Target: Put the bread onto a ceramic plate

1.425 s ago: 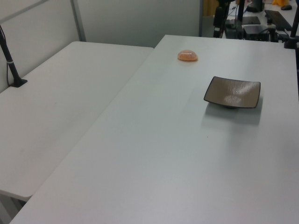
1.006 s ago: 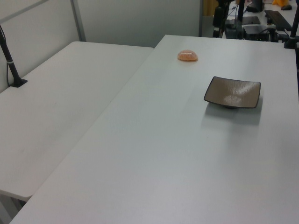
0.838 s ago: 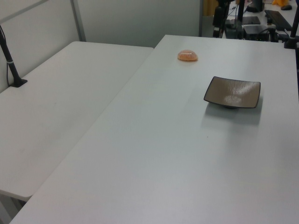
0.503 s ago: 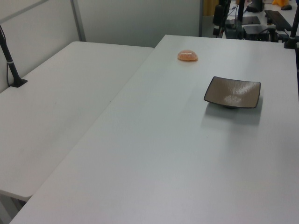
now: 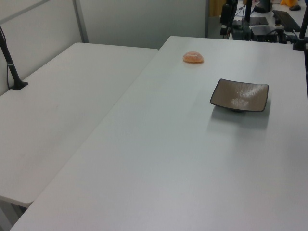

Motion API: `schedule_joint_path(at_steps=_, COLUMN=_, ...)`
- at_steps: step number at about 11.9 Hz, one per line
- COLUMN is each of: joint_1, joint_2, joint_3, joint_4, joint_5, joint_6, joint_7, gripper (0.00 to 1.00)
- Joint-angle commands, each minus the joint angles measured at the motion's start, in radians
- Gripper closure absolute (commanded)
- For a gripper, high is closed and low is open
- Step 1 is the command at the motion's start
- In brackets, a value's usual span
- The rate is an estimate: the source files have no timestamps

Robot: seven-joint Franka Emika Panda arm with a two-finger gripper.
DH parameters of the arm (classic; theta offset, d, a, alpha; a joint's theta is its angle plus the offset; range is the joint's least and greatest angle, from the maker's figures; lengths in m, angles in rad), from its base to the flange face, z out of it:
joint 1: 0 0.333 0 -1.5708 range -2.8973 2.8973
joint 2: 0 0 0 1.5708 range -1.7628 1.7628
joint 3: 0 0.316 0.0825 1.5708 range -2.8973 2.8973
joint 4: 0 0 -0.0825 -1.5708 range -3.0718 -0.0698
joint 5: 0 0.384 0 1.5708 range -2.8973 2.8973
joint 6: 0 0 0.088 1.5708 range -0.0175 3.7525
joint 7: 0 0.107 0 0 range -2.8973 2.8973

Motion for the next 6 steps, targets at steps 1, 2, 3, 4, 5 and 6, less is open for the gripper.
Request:
schedule_joint_path(at_steps=1, joint_1=-0.024, joint_2=0.063, joint_3=0.002, joint_4=0.022, joint_5=-0.005, joint_6=0.118, joint_7=-0.04, gripper=0.0)
schedule_joint_path(at_steps=2, joint_1=-0.038, joint_2=0.098, joint_3=-0.002, joint_4=0.062, joint_5=-0.005, joint_6=0.134, joint_7=-0.042, gripper=0.0)
schedule_joint_path(at_steps=3, joint_1=-0.066, joint_2=0.138, joint_3=-0.002, joint_4=0.114, joint_5=-0.003, joint_6=0.135, joint_7=-0.042, gripper=0.0)
schedule_joint_path(at_steps=4, joint_1=-0.089, joint_2=0.178, joint_3=-0.002, joint_4=0.164, joint_5=-0.002, joint_6=0.137, joint_7=-0.043, gripper=0.0)
schedule_joint_path(at_steps=5, joint_1=-0.107, joint_2=0.219, joint_3=-0.002, joint_4=0.204, joint_5=-0.003, joint_6=0.149, joint_7=-0.046, gripper=0.0)
schedule_joint_path(at_steps=6, joint_1=-0.139, joint_2=0.265, joint_3=-0.002, joint_4=0.25, joint_5=-0.003, joint_6=0.196, joint_7=-0.06, gripper=0.0)
